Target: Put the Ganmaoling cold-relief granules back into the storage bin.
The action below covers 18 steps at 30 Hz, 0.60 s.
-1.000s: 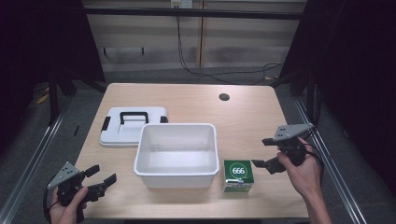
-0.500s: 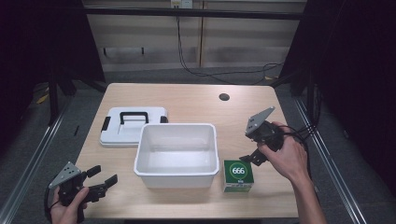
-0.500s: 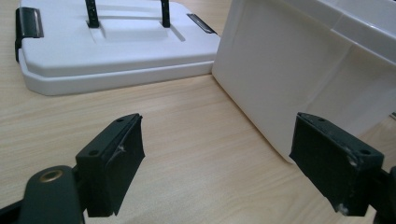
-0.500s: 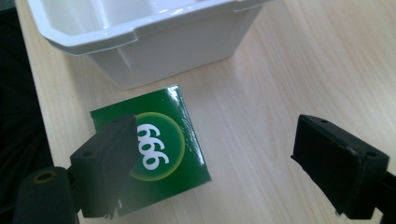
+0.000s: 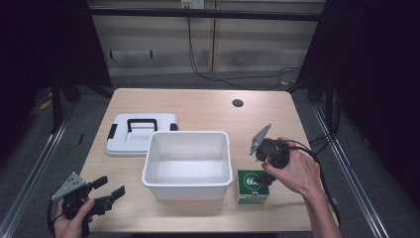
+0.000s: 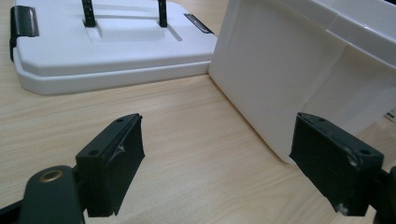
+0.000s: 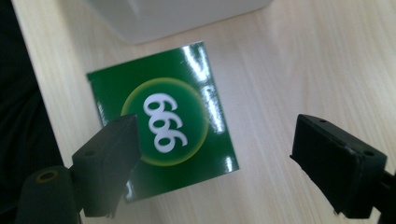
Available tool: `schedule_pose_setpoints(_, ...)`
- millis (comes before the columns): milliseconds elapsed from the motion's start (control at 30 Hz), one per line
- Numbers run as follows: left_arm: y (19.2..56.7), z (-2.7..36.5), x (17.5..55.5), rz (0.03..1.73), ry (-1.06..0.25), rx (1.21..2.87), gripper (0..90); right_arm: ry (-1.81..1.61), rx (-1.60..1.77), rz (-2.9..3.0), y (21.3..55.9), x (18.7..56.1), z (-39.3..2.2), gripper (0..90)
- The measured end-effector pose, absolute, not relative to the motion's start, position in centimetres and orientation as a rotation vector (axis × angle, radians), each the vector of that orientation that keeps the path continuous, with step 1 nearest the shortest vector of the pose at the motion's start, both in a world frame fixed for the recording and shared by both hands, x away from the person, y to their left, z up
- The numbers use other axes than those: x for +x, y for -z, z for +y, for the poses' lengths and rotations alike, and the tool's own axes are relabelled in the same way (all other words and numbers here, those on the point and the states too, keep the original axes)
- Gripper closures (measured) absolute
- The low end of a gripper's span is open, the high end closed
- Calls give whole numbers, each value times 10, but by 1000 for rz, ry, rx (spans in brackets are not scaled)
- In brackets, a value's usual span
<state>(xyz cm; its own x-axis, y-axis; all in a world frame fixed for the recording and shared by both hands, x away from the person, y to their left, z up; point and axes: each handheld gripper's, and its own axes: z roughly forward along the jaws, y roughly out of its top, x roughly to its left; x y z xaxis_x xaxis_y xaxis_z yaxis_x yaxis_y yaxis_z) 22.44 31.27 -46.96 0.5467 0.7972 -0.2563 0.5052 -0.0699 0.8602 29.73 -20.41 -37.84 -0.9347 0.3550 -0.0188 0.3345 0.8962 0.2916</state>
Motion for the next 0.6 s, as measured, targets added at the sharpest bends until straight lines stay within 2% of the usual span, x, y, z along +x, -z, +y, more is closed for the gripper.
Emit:
schedule_pose_setpoints(300, 470, 312, 224, 1095, -349, 1728, 169, -398, 371, 3072, 387, 295, -193, 89)
schedule_pose_setpoints(600, 470, 312, 224, 1093, -348, 1730, 168, -343, 284, 3151, 398, 296, -183, 83)
